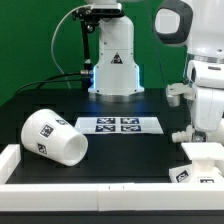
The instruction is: Assemble lamp
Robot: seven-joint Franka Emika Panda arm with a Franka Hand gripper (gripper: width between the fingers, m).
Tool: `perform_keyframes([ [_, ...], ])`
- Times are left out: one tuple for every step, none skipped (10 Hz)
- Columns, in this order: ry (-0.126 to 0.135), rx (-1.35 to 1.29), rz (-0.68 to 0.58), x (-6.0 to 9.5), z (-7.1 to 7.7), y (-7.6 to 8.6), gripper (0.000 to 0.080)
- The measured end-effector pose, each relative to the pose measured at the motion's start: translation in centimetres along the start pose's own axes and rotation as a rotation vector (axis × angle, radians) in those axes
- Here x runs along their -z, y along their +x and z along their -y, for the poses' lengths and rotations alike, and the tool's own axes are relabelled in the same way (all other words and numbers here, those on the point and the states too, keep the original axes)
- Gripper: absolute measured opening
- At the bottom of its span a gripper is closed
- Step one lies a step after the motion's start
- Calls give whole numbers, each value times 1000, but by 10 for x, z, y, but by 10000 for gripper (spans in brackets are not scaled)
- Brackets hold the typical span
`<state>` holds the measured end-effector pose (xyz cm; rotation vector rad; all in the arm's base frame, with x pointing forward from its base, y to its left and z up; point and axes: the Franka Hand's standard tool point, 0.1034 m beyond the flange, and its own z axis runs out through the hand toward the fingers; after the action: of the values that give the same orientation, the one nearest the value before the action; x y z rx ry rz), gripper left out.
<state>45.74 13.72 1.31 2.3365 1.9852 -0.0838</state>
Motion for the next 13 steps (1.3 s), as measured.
perform_keyframes([
  [0,-8,0,0,0,0,388],
  [-2,-24,-2,0,0,-1,388],
  [-37,-58,-39,4,0,-10,388],
  [-59,-158,-62,10,7,-27,388],
  [-81,-313,-92,15,14,-46,389],
  [-81,-434,-102,14,20,-60,389],
  [-58,-572,-96,10,26,-70,389],
  [4,-694,-50,8,31,-69,389],
  [-4,-753,-67,9,27,-66,389],
  [2,-808,-67,8,28,-67,389],
  [12,-937,-67,5,30,-69,389],
  [28,-1098,-63,0,34,-73,389],
  [34,-1220,-70,2,35,-73,389],
])
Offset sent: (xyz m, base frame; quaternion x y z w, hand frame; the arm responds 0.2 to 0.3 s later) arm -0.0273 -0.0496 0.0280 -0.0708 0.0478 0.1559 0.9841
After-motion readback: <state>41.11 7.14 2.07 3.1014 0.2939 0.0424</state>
